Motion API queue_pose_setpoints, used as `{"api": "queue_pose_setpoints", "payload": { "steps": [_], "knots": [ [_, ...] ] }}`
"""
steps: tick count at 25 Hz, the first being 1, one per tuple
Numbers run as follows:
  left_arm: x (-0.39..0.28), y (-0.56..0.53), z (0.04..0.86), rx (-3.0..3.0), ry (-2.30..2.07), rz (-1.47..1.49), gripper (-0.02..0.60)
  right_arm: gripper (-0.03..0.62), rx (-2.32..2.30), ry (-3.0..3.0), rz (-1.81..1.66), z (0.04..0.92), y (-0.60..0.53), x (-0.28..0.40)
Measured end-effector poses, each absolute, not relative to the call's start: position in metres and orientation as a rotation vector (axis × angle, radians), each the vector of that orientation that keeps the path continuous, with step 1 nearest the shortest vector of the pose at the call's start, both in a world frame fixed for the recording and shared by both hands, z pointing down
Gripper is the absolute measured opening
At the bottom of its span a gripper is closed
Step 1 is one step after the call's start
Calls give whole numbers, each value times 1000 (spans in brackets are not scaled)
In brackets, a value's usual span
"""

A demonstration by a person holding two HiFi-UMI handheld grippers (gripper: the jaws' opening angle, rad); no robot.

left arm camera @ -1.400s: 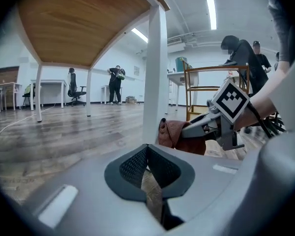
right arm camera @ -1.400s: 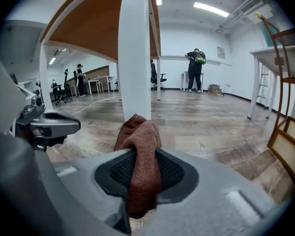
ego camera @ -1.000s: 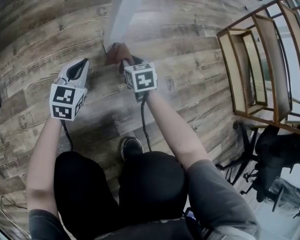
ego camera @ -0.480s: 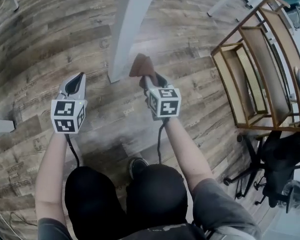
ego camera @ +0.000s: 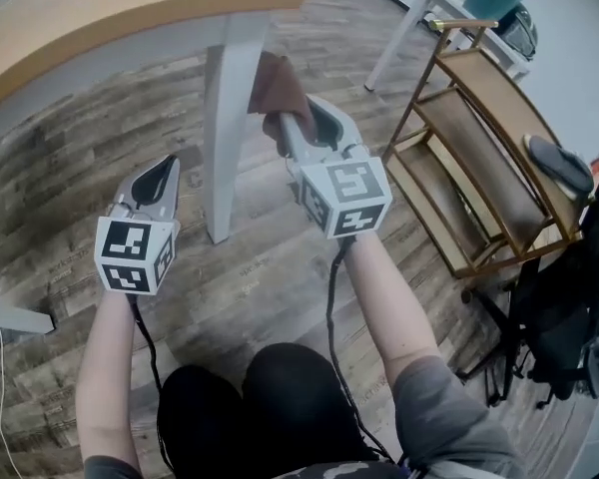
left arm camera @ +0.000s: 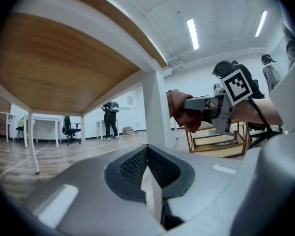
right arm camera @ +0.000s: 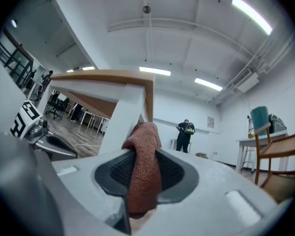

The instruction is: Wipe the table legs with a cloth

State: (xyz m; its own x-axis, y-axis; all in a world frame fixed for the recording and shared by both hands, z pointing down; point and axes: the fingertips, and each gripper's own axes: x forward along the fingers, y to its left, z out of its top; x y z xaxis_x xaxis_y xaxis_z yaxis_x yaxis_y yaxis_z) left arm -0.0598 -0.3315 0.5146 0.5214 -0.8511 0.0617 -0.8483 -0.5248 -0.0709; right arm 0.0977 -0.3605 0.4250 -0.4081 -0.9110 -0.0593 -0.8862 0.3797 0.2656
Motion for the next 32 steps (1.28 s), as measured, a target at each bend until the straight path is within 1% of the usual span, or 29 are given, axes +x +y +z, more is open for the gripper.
{"api": "queue_pose_setpoints", "payload": {
  "steps": [5,9,12,19,25,32],
  "knots": [
    [-42,-331,462,-2666,1426,-77,18,84,1674,-2565,-580,343,-360,94],
    [-38,-328,467,-2672,1452,-47,18,84,1620,-2545,-587,345,-360,93],
    [-37,-321,502,-2696,1464,-88,18,84,1593,-2536,-503,387,-361,94],
    [-50,-321,594,-2721,1599,-179,18,84,1496,-2506,-269,517,-372,92],
    [-71,-318,680,-2794,1865,-210,18,84,1445,-2466,-36,629,-370,88],
    [-41,-317,765,-2826,1910,-334,18,84,1381,-2374,161,742,-365,91]
  ]
}}
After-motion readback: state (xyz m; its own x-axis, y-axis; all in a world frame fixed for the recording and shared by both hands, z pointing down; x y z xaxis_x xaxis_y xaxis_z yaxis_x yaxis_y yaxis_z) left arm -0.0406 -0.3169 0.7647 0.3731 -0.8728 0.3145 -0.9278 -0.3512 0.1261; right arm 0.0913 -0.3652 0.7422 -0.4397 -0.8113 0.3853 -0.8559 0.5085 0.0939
